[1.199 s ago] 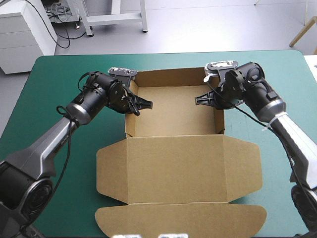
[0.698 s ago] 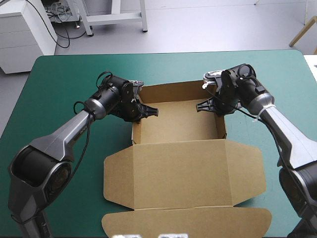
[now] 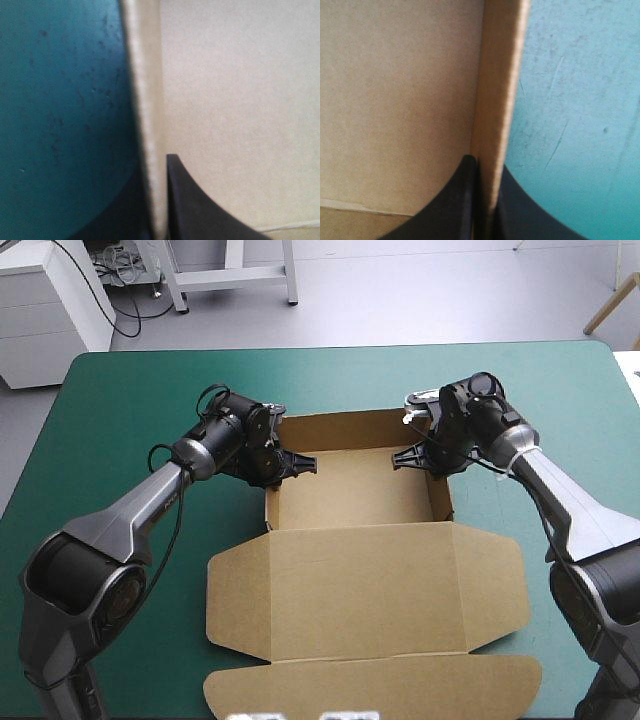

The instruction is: Fold the box

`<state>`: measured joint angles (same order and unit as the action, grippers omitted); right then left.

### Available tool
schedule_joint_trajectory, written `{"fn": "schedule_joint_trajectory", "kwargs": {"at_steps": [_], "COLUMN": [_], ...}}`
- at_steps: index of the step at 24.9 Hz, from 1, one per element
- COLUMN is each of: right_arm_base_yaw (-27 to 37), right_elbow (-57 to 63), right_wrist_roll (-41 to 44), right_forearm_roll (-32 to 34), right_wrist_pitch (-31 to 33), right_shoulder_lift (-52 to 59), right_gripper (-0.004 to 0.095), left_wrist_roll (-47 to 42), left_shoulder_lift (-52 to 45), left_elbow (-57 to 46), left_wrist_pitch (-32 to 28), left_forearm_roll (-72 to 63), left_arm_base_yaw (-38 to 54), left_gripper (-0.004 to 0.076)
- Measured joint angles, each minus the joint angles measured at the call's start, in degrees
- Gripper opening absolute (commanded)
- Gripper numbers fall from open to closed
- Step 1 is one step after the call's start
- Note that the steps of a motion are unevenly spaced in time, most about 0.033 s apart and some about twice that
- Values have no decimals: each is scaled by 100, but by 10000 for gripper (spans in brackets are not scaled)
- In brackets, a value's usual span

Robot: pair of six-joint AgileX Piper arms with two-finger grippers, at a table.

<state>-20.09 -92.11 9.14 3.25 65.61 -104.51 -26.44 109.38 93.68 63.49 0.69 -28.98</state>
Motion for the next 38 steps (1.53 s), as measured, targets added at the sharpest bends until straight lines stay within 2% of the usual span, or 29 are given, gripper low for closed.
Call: {"fn": "schedule_joint_trajectory", "kwargs": {"at_steps": [1,2,4,7,9,12,14,23,28,30,32,34,36,38], "right_arm_base_yaw": [0,0,0,0,0,0,0,0,0,0,0,0,0,0], "right_elbow": [0,0,0,0,0,0,0,-114,-631,-995,-1070,-1076,-1076,-1076], "right_wrist_roll": [-79,-209,-303,-371,-369,-369,-364,-299,-252,-193,-179,-176,-176,-176], "right_forearm_roll": [11,17,24,34,35,35,37,54,54,54,54,54,54,54], "right_wrist_pitch": [0,-5,-18,-78,-110,-115,-129,-286,-222,-90,34,171,259,341], "right_shoulder_lift": [0,0,-7,-18,-25,-28,-28,-32,226,570,820,1024,1152,1260], "right_gripper": [246,301,456,707,813,858,858,854,854,854,854,854,854,854], "left_wrist_roll": [-13,-62,-67,-58,-40,-19,-8,-4,-4,-4,3,70,200,496], "left_shoulder_lift": [12,12,18,22,24,28,28,67,72,72,72,25,-47,-176], "left_elbow": [5,5,6,6,11,11,11,380,1255,1973,2540,2991,3190,3289], "left_wrist_pitch": [-6,-17,-72,-193,-277,-344,-392,-277,126,605,760,802,802,802], "left_forearm_roll": [-7,-12,-32,-69,-69,-132,-138,-131,151,371,581,668,673,673], "left_arm_base_yaw": [0,0,0,0,0,0,0,0,0,0,0,0,0,0], "left_gripper": [-6,7,61,195,313,500,542,535,535,535,535,485,370,163]}}
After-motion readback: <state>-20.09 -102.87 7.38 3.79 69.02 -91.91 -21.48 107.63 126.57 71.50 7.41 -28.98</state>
